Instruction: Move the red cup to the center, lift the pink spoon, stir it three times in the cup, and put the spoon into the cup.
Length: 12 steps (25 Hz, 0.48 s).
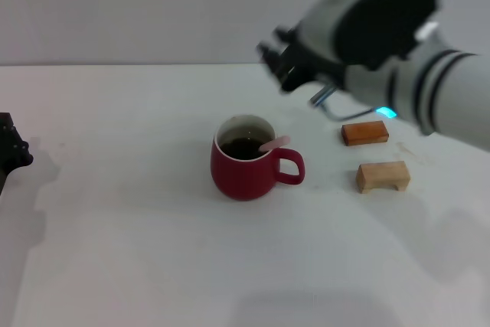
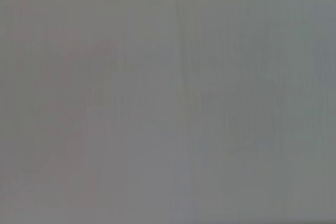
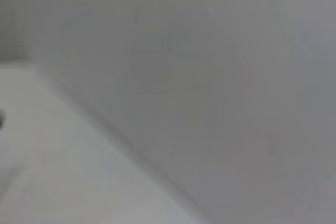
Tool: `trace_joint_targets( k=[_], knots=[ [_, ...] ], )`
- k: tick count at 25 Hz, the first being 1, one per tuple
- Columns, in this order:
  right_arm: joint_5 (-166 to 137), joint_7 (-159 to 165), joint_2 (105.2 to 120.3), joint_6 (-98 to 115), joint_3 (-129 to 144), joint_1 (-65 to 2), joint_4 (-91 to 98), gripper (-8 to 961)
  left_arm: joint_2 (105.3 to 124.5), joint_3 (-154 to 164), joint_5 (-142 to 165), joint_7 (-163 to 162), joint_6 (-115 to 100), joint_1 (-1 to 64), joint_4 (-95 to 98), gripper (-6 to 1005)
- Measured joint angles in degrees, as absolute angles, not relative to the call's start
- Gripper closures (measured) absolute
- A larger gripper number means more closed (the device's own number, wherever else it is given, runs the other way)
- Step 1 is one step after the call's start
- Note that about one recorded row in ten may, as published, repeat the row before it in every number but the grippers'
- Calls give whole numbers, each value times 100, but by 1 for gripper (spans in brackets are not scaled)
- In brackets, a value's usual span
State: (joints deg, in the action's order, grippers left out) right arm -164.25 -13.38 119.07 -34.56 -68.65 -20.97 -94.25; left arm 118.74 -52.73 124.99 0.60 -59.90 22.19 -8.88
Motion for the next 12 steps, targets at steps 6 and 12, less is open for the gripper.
trace_joint_targets(
  k=[6, 12],
  knots=[
    [-16710, -1361, 11893, -924, -6887, -887, -9401, 712, 11869, -5299, 12478, 49, -6013, 2188, -911, 1001],
    [-16716, -1766, 11909, 1456, -6738, -230, -8719, 711, 11859, -5310, 12468, 47, -6021, 2144, -914, 1001]
  ],
)
